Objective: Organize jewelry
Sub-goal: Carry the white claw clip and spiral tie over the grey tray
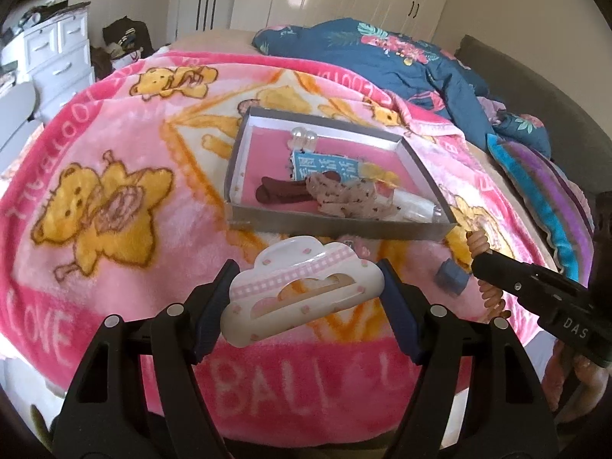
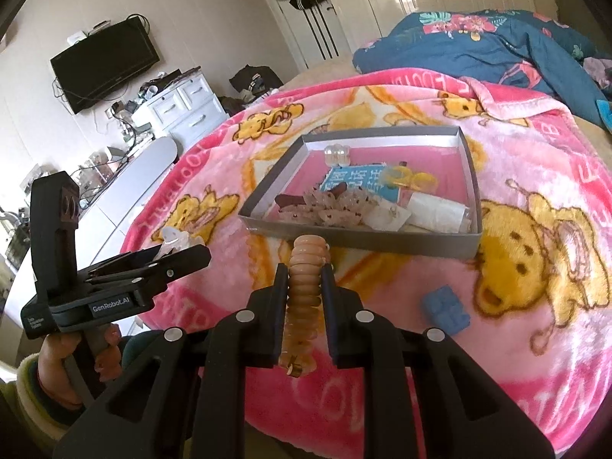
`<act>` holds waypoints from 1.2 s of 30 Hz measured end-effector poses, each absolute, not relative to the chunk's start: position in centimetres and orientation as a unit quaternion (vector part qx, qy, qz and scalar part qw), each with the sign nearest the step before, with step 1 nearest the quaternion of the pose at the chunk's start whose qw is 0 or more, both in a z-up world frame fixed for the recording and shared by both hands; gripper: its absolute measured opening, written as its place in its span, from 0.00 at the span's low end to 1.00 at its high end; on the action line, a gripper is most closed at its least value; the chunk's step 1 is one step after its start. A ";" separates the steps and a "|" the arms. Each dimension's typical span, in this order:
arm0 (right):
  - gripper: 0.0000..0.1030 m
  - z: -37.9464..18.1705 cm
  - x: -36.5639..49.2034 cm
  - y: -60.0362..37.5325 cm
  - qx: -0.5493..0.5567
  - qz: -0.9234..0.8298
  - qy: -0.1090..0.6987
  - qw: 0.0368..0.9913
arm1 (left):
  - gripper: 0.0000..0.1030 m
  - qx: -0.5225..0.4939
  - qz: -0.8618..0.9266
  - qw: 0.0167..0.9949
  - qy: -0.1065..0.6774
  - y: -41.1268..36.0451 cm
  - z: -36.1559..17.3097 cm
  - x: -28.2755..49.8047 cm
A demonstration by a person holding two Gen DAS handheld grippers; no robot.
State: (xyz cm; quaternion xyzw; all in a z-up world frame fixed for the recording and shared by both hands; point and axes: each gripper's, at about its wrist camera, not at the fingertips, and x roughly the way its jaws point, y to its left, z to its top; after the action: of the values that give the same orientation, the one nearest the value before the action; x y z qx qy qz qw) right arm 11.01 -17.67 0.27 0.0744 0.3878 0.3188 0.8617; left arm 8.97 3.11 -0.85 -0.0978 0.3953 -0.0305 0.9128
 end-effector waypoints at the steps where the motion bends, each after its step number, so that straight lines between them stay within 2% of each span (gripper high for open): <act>1: 0.16 0.4 11.0 -17.7 0.072 0.317 0.386 0.863 | 0.63 -0.097 -0.031 0.913 0.395 3.1 -0.8 8.9; 18: 0.16 3.7 11.6 -17.9 0.071 0.322 0.344 0.879 | 0.63 -0.100 -0.036 0.923 0.369 3.0 2.4 9.3; 36: 0.16 6.6 15.0 -19.1 0.100 0.330 0.309 0.886 | 0.63 -0.072 -0.017 0.935 0.347 3.2 6.1 12.9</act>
State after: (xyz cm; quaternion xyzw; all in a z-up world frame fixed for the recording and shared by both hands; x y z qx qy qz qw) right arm 14.98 -19.10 6.61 0.1004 0.3086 0.3301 0.8864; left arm 12.89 3.20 6.07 -0.0719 0.3470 -0.0169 0.9350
